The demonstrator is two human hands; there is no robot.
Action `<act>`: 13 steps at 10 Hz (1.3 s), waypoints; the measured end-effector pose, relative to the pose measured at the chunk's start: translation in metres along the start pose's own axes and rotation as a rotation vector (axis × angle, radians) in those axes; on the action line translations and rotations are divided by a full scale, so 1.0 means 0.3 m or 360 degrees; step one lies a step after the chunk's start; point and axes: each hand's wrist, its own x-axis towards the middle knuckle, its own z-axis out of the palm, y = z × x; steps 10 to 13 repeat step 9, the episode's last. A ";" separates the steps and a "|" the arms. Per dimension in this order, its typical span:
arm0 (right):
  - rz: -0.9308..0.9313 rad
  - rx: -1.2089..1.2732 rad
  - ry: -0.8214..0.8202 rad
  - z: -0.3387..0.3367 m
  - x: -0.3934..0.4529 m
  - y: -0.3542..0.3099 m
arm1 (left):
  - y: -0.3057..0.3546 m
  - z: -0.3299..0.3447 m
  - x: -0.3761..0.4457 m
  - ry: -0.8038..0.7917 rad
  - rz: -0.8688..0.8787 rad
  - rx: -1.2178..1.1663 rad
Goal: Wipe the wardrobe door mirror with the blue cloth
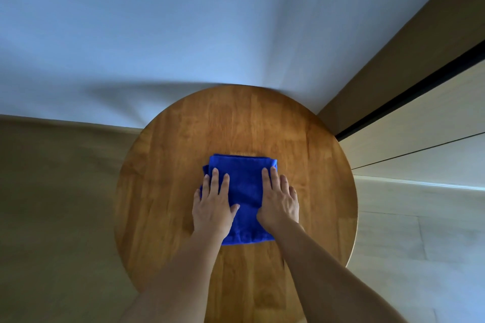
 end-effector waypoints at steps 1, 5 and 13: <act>-0.0013 -0.0028 -0.0098 0.007 0.015 -0.001 | -0.013 0.002 0.006 -0.0096 0.0015 -0.0021; -0.0024 0.0044 -0.0084 -0.091 -0.051 -0.026 | -0.064 -0.105 -0.037 -0.0120 -0.0018 -0.0188; -0.0020 0.0115 0.0267 -0.287 -0.297 0.017 | -0.015 -0.365 -0.262 0.0241 0.0078 -0.0237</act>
